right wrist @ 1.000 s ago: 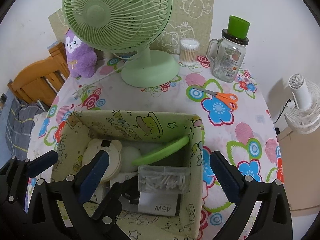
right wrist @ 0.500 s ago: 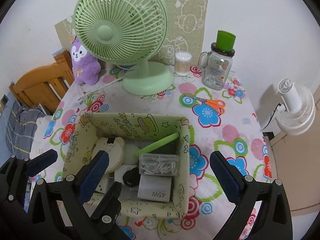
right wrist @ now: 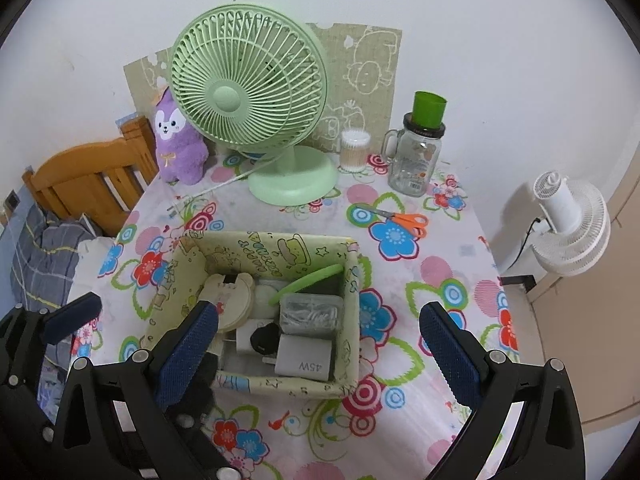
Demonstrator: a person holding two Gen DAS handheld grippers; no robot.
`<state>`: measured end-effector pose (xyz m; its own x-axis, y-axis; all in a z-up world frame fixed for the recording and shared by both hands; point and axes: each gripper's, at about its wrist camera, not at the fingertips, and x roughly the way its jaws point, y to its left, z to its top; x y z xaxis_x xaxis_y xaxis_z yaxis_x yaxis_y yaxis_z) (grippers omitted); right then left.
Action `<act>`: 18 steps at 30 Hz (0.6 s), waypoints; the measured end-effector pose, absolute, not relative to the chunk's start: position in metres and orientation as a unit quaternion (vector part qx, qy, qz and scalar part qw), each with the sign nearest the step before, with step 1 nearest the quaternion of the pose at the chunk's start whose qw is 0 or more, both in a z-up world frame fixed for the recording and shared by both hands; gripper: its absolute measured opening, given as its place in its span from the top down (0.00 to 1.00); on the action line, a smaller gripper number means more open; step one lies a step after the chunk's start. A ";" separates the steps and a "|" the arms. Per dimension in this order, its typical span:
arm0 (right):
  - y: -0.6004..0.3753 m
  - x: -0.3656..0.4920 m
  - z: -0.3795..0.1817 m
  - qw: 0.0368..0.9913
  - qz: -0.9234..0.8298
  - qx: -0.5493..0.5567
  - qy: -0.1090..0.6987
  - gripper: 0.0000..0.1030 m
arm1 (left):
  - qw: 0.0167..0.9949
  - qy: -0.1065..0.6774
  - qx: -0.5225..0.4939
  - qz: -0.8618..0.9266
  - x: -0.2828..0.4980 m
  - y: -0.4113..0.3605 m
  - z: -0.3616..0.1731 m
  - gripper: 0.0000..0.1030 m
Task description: Organize rigid objects
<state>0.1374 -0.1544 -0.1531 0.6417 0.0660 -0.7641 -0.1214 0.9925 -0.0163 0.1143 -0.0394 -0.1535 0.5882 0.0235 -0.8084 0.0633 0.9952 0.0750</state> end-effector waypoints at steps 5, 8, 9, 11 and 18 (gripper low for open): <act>-0.161 0.124 -0.144 0.910 0.047 -0.032 0.411 0.01 | 0.894 0.445 0.047 -0.005 0.102 -0.033 -0.145 0.05; -0.165 0.118 -0.140 0.912 0.043 -0.030 0.408 0.01 | 0.896 0.441 0.044 0.001 0.096 -0.028 -0.141 0.04; -0.167 0.115 -0.139 0.912 0.041 -0.028 0.406 0.01 | 0.897 0.440 0.044 0.002 0.095 -0.027 -0.140 0.04; -0.170 0.111 -0.138 0.913 0.038 -0.025 0.406 0.01 | 0.898 0.439 0.040 0.006 0.092 -0.024 -0.139 0.04; -0.180 0.093 -0.134 0.914 0.031 -0.018 0.403 0.01 | 0.901 0.432 0.038 0.012 0.077 -0.016 -0.135 0.03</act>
<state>0.0932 -0.1803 -0.1340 0.6731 0.0415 -0.7384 -0.0705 0.9975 -0.0083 0.0769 -0.0162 -0.1351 0.6263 0.0539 -0.7777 0.0110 0.9969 0.0780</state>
